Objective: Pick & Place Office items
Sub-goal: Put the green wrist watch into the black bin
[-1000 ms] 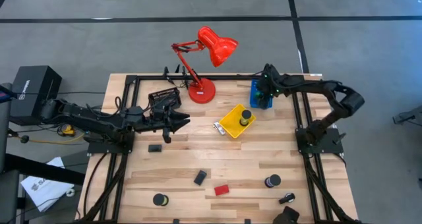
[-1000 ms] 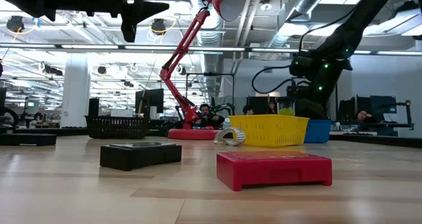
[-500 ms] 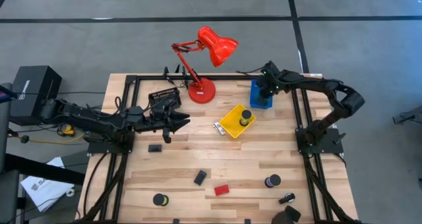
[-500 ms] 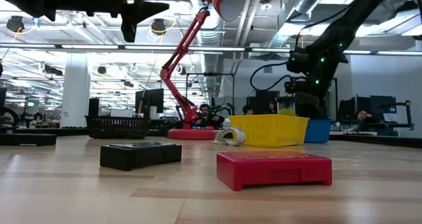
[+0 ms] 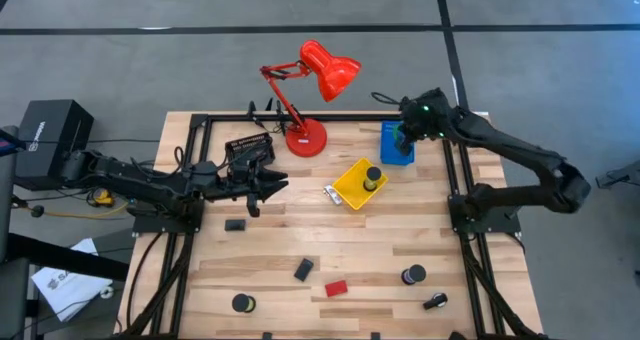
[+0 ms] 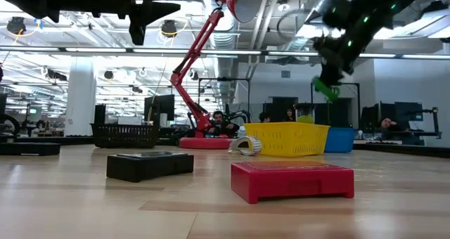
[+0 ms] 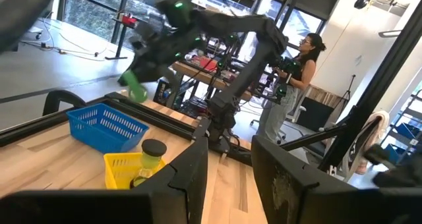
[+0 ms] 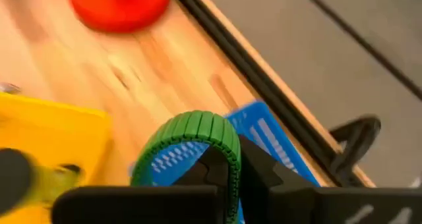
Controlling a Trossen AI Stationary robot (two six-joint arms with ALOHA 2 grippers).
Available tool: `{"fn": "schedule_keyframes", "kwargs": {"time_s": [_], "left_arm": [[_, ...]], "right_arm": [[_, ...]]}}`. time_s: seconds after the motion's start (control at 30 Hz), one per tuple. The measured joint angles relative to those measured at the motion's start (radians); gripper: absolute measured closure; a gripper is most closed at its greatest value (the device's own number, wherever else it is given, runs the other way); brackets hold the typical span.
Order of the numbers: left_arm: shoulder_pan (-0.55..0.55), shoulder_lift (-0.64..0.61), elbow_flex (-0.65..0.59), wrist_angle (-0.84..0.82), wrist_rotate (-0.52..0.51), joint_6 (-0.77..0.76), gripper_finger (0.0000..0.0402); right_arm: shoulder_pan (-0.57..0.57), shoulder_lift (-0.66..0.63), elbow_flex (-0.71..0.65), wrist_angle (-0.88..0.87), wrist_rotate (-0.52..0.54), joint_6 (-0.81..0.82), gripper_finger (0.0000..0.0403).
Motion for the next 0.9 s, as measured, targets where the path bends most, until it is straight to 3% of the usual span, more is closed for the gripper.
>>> {"fn": "schedule_keyframes", "kwargs": {"time_s": [0.27, 0.53, 0.73, 0.9], "left_arm": [[0.0, 0.0, 0.0, 0.0, 0.001, -0.001, 0.0289], [0.0, 0.003, 0.0, 0.002, 0.001, -0.009, 0.0289], [0.0, 0.082, 0.0, 0.066, -0.006, -0.009, 0.0289], [0.004, 0.241, 0.003, 0.301, -0.014, -0.008, 0.0289]], "right_arm": [[0.283, -0.162, -0.076, 0.066, 0.003, 0.083, 0.0394], [0.6, -0.24, -0.35, 0.504, 0.133, 0.167, 0.0395], [0.695, -0.226, -0.388, 0.665, 0.184, 0.13, 0.0395], [0.7, -0.227, -0.388, 0.724, 0.184, 0.124, 0.0392]]}}
